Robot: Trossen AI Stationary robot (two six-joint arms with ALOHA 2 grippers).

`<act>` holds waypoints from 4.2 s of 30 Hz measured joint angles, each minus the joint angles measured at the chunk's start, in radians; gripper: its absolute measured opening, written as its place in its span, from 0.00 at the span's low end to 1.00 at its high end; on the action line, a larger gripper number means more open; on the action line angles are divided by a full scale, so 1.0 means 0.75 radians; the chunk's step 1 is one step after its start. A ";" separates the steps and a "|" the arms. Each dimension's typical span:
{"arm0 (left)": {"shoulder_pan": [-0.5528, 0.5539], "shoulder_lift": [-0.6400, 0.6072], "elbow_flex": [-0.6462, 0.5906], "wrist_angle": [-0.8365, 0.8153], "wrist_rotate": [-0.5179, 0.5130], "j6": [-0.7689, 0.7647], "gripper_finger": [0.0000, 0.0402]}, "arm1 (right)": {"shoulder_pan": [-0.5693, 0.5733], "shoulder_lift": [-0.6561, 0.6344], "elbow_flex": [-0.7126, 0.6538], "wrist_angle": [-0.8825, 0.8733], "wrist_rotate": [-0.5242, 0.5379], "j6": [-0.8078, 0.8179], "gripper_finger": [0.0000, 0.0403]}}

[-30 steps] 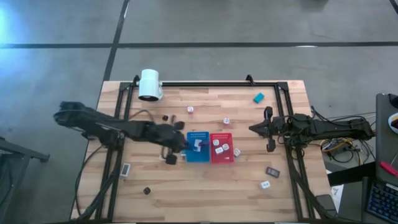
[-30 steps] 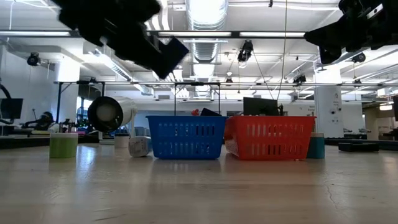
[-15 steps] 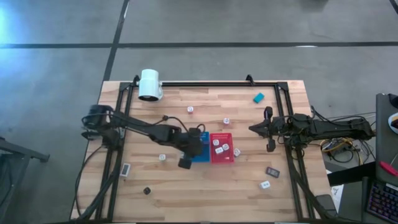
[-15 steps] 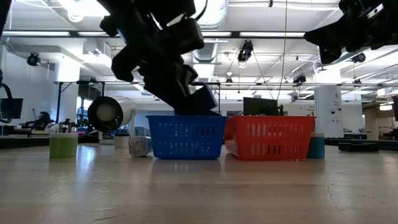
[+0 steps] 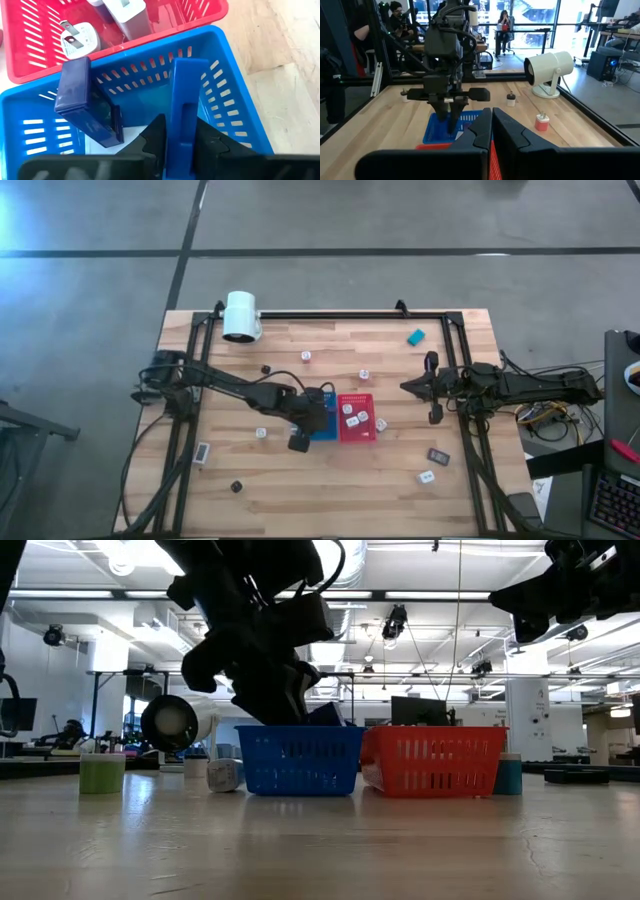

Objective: Sort adapters and digital timers
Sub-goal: Put the blue timer into the blue bin, then put the right light blue charger adaptor into the red bin

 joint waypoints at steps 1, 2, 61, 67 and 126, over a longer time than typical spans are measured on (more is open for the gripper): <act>0.000 -0.001 0.000 -0.002 0.003 0.000 0.20 | 0.000 0.000 0.000 0.000 -0.001 0.000 0.02; 0.000 -0.001 0.000 -0.002 0.005 0.000 0.21 | 0.000 0.000 0.000 0.000 0.000 0.000 0.02; 0.549 -1.806 -1.425 1.038 0.186 -0.184 0.01 | 0.001 0.000 0.000 0.007 0.003 -0.040 0.02; 0.551 -1.805 -1.460 1.020 0.186 -0.105 0.01 | 0.001 0.000 0.000 0.006 0.003 -0.041 0.02; 0.552 -1.802 -1.460 1.015 0.191 -0.151 0.02 | 0.001 0.875 0.427 -0.534 -0.263 -0.174 0.47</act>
